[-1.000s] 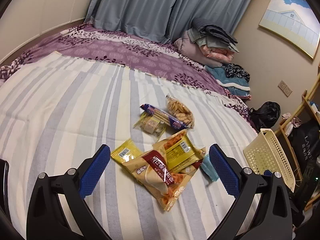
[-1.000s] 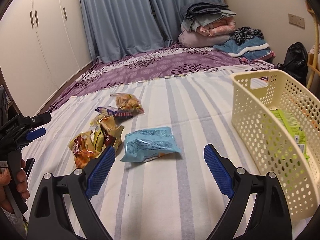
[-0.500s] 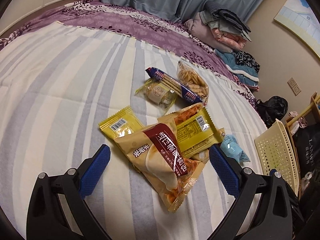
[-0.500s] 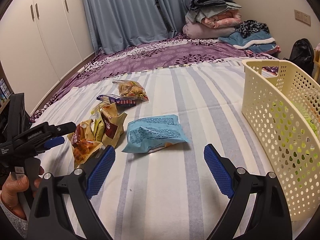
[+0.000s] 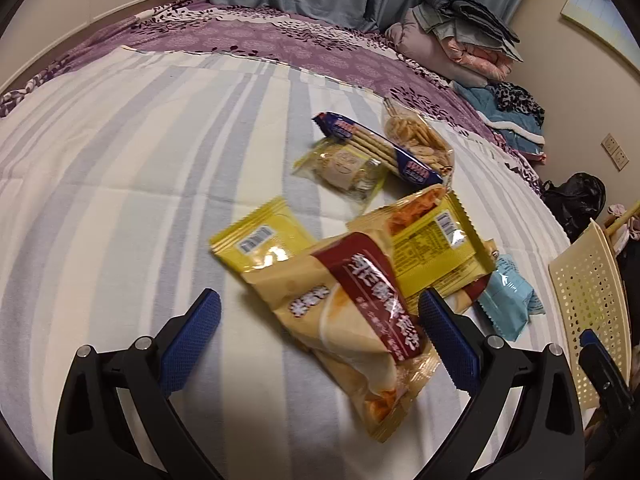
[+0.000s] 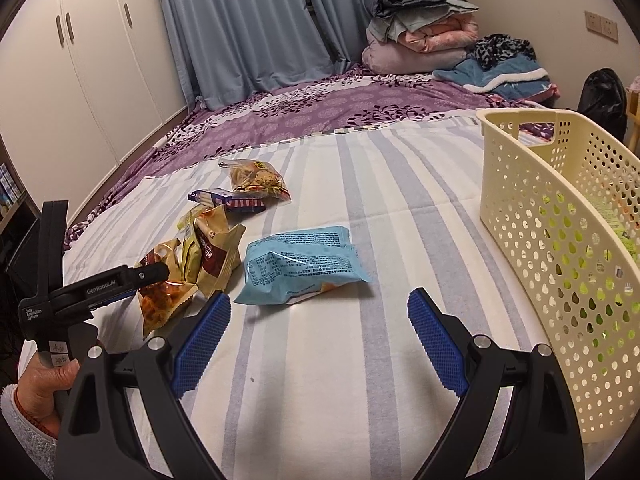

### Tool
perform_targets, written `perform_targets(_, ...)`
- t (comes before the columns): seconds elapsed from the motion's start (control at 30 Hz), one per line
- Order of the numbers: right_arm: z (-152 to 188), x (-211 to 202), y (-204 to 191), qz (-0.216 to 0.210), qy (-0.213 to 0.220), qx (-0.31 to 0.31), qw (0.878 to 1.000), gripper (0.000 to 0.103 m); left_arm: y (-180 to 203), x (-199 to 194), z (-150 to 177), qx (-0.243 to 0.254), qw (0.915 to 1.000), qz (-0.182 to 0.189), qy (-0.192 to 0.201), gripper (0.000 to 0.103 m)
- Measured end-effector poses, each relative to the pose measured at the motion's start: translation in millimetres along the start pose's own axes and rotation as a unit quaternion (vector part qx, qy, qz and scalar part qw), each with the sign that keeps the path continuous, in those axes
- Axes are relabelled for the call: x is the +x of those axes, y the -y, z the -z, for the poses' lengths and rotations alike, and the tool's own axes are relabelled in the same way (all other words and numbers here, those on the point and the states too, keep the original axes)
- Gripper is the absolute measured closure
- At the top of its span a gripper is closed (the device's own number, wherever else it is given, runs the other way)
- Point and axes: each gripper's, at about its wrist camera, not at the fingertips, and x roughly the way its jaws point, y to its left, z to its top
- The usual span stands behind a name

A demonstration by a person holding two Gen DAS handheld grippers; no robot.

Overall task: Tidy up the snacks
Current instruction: 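Grasp the light-blue bag with the right gripper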

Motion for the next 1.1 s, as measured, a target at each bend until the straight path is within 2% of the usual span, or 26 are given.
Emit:
perform_targets(0.17, -0.7, -1.4, 1.5, -0.005, 0.001, 0.001, 1.0, 0.013, -14.0, -9.9, -2.8, 0.006, 0.9992, -0.039, 0.011, 0.003)
perform_targets(0.27, -1.1, -1.5, 0.9, -0.008, 0.002, 0.002, 1.0, 0.013, -17.3, -14.2, -3.5, 0.008, 0.9987, -0.048, 0.011, 0.003)
perform_targets(0.37, -0.8, -1.0, -1.8, -0.011, 0.002, 0.001, 1.0, 0.013, -16.6, -14.5, -3.4, 0.002, 0.999, -0.044, 0.009, 0.003)
perform_targets(0.73, 0.6, -0.5, 0.4, -0.009, 0.002, 0.006, 1.0, 0.013, 17.1, 1.1, -1.3, 0.028, 0.9993, -0.022, -0.007, 0.003)
perform_targets(0.83, 1.2, 0.1, 1.5, -0.009, 0.0, 0.005, 1.0, 0.013, 18.3, 9.8, -1.1, 0.027, 0.9991, -0.027, -0.014, 0.003)
perform_targets(1.07, 0.9, 6.6, 4.8, -0.008, -0.009, 0.007, 1.0, 0.013, 20.1, 9.1, 3.4, 0.047, 0.9985, -0.029, -0.003, 0.003)
perform_targets(1.1, 0.6, 8.2, 4.3, -0.009, -0.012, 0.005, 1.0, 0.013, 19.5, 7.7, 4.4, 0.05, 0.9984, -0.027, -0.001, 0.006)
